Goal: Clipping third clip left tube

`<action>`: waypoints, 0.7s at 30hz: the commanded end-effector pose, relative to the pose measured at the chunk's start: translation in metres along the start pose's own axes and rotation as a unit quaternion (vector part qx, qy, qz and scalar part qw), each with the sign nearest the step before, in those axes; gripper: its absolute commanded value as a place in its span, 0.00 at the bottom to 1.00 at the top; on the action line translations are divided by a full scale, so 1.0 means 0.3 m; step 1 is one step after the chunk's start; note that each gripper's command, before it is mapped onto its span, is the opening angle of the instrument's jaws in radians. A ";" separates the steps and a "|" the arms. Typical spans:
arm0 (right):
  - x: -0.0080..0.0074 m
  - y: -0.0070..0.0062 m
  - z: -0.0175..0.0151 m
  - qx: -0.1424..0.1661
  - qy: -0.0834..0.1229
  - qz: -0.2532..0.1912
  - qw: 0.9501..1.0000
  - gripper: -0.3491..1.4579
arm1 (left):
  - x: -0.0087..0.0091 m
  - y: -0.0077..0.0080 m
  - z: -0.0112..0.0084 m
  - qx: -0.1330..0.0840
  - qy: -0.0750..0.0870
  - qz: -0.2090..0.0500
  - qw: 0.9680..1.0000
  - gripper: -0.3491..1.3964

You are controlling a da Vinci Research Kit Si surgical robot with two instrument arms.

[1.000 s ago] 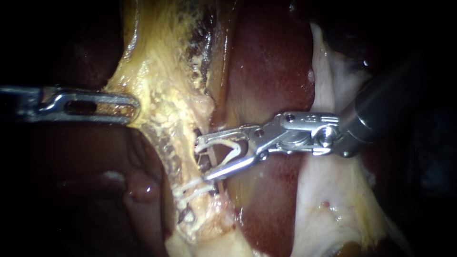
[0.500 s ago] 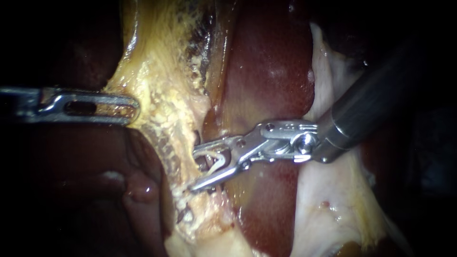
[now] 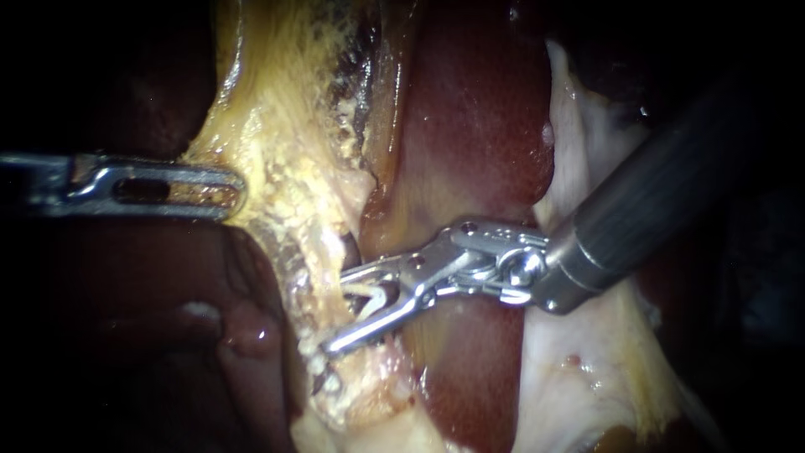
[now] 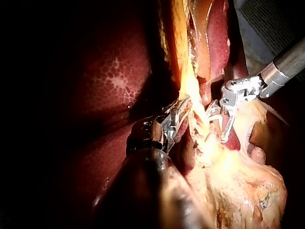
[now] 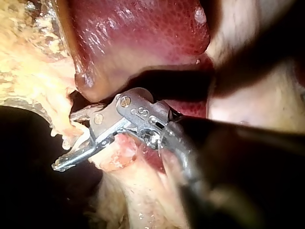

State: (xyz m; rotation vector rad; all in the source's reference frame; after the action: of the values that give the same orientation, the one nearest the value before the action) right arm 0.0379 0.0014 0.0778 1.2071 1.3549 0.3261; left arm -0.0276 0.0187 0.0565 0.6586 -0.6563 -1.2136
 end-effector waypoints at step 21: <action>0.0155 0.0061 -0.003 -0.006 0.047 0.056 0.997 0.47 | 0.0000 0.0006 0.0005 0.000 0.000 0.000 1.000 0.00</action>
State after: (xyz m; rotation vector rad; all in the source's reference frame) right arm 0.0391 0.0065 0.0768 1.2766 1.3588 0.4846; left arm -0.0276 0.0187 0.0567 0.6592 -0.6566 -1.2125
